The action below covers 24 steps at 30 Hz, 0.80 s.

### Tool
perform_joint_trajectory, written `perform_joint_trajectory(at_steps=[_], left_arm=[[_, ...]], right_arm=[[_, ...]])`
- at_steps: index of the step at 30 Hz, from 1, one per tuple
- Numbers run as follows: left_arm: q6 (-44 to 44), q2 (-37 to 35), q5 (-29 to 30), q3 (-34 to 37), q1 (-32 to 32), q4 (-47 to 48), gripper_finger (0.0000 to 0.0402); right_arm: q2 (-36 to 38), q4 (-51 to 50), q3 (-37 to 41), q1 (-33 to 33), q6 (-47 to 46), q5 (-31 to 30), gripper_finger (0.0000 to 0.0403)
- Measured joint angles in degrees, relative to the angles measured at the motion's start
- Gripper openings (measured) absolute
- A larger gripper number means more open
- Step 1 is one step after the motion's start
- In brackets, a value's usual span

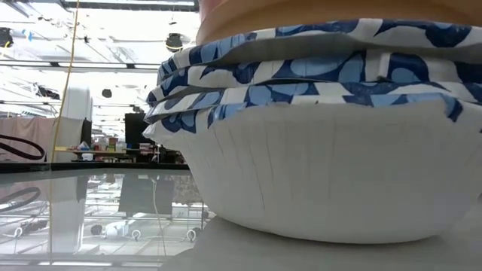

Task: Nest bowls inside each other by size order
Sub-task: Stack the blue bowl on top of the pink bowl

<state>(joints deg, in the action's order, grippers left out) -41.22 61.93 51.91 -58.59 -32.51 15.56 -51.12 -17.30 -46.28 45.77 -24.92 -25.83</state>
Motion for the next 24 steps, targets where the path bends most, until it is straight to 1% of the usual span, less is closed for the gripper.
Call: perform_joint_trajectory(at_steps=[2,4,11,13,15,24], left_arm=[[0.17,0.02,0.04,0.0,0.0,0.1,0.0255],[0.42,0.0,0.1,0.0,0.0,0.13,0.0255],[0.46,0.0,0.1,0.0,0.0,0.4,0.0255],[0.73,0.0,0.0,0.0,0.0,0.4,0.0255],[1.08,0.01,-0.02,0.0,0.0,0.42,0.0255],[1.14,0.0,-0.1,0.0,0.0,0.51,0.0255]], right_arm=[[-2.06,5.41,0.24,-0.79,2.39,0.01,0.012],[-4.24,7.27,0.44,-1.86,4.14,-0.54,0.012],[-13.46,16.01,0.45,-4.48,7.72,0.67,0.012],[-15.83,17.81,0.45,-4.85,7.91,2.06,0.012],[-17.74,19.06,0.45,-5.03,7.93,3.52,0.012],[-24.75,20.47,0.43,-5.04,4.3,4.39,0.012]])
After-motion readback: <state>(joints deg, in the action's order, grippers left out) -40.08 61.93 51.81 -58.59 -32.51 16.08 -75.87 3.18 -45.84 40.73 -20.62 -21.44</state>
